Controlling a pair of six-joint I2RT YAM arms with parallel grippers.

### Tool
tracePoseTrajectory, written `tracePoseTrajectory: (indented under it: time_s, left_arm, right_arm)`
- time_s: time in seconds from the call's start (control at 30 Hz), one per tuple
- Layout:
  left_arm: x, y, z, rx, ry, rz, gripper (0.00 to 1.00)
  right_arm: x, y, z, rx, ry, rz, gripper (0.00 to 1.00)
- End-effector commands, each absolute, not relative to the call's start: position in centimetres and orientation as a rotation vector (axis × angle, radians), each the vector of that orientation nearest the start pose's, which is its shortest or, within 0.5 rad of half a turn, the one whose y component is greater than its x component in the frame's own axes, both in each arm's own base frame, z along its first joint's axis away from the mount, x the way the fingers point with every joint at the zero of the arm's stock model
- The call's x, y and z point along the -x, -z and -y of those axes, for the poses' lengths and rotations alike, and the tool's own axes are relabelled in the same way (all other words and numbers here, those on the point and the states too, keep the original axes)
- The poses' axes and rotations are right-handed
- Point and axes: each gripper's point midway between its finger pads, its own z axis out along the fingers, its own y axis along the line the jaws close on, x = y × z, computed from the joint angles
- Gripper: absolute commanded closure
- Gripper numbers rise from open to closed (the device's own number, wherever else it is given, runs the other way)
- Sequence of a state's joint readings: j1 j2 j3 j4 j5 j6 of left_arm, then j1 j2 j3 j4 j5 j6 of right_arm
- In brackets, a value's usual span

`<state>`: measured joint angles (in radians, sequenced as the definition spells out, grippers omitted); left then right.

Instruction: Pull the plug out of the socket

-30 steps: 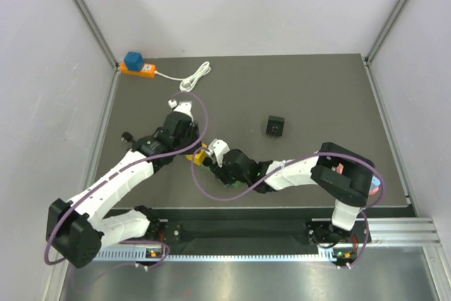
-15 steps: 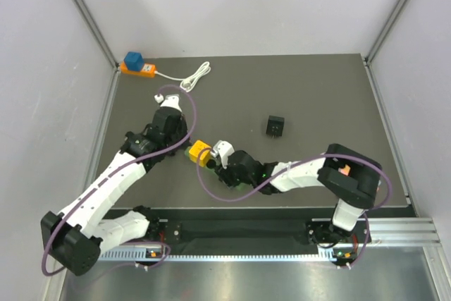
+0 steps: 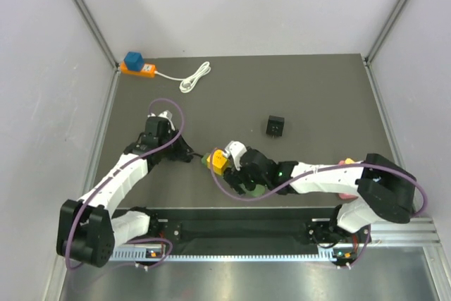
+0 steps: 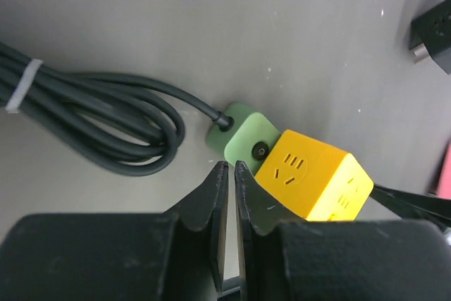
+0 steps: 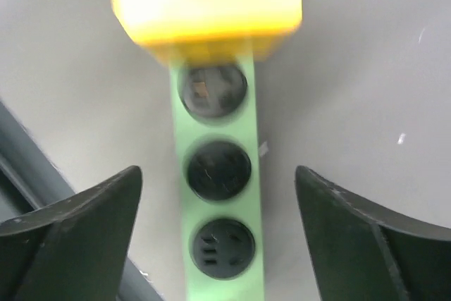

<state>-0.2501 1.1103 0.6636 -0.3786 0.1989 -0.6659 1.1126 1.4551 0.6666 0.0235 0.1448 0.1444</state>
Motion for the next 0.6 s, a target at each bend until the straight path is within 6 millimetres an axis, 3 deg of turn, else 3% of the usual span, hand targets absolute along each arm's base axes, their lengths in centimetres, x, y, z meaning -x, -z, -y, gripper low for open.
tracePoseTrajectory:
  time_s: [0.0, 0.07, 0.1, 0.17, 0.23, 0.27, 0.3, 0.5, 0.57]
  left_arm:
    - [-28.4, -11.5, 14.7, 0.409, 0.799, -2.336, 0.87]
    - [-28.5, -11.2, 14.5, 0.422, 0.785, -2.335, 0.83]
    - [-28.4, -10.9, 14.4, 0.430, 0.776, -2.340, 0.75]
    - [-28.4, -10.5, 14.1, 0.452, 0.757, -2.344, 0.68]
    - [-28.4, -9.9, 13.8, 0.485, 0.740, -2.343, 0.64]
    - [-28.3, -9.6, 13.8, 0.493, 0.738, -2.348, 0.64]
    - [-28.3, -9.4, 13.9, 0.500, 0.745, -2.352, 0.66]
    - [-27.4, -9.4, 15.5, 0.431, 0.864, -2.389, 0.76]
    - [-27.0, -10.2, 16.4, 0.379, 0.941, -2.374, 0.82]
  right_arm:
    - [-19.3, -10.1, -35.1, 1.003, -0.550, -2.036, 0.09]
    - [-19.6, -10.1, -36.1, 1.025, -0.555, -2.038, 0.00]
    - [-20.1, -11.2, -37.1, 1.022, -0.571, -2.022, 0.00]
    - [-20.8, -10.5, -37.9, 1.045, -0.540, -2.037, 0.00]
    - [-21.5, -11.5, -39.4, 1.047, -0.543, -2.021, 0.00]
    - [-21.9, -10.5, -39.7, 1.063, -0.517, -2.042, 0.00]
    - [-22.4, -11.3, -40.4, 1.058, -0.514, -2.033, 0.00]
    - [-23.4, -9.9, -41.6, 1.069, -0.467, -2.069, 0.00]
    - [-23.6, -9.5, -41.2, 1.064, -0.450, -2.081, 0.09]
